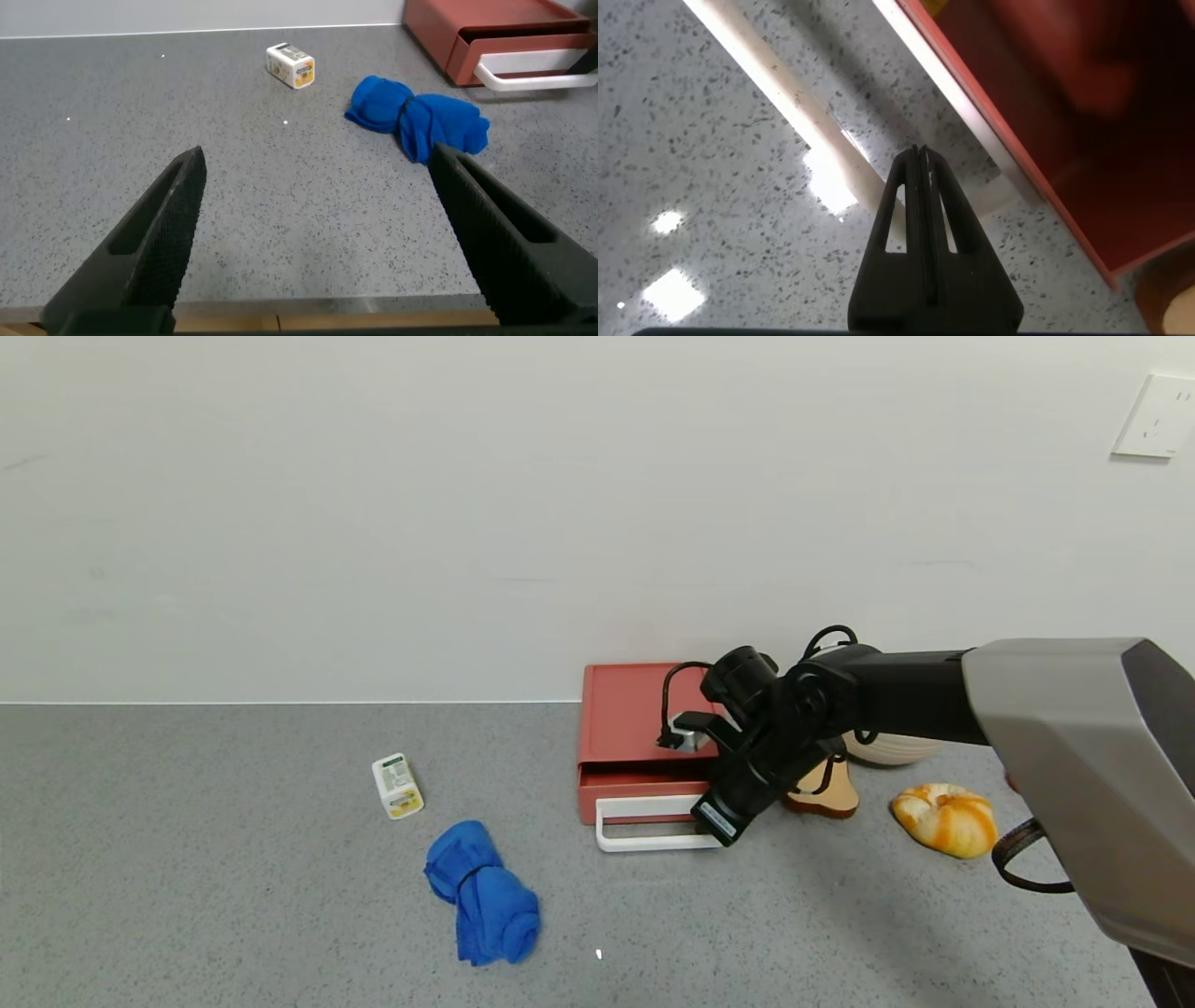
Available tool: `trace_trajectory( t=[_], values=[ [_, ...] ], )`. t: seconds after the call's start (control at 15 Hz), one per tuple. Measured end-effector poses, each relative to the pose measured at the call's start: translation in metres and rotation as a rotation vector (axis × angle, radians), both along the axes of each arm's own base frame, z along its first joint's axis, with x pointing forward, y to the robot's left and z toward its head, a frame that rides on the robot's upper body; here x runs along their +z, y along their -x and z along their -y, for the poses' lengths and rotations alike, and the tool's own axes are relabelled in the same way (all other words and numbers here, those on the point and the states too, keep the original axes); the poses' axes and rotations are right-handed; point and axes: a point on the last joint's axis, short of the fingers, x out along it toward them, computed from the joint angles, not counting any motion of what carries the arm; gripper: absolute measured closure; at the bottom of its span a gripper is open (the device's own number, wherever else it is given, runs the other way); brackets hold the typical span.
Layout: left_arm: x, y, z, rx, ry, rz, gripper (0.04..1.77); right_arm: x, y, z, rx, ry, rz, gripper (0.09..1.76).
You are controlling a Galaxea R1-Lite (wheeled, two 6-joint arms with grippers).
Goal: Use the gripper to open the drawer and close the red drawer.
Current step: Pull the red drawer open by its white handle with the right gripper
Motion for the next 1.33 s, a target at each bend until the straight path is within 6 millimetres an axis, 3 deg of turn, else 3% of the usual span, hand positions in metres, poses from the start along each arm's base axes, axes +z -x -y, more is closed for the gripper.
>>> trace_trajectory(
  t=[1.33],
  values=[
    [0.000, 0.000, 0.000, 0.000, 0.000, 0.000, 0.09, -0.002, 0.045, -0.011, 0.109, 0.060, -0.134, 1.73]
  ],
)
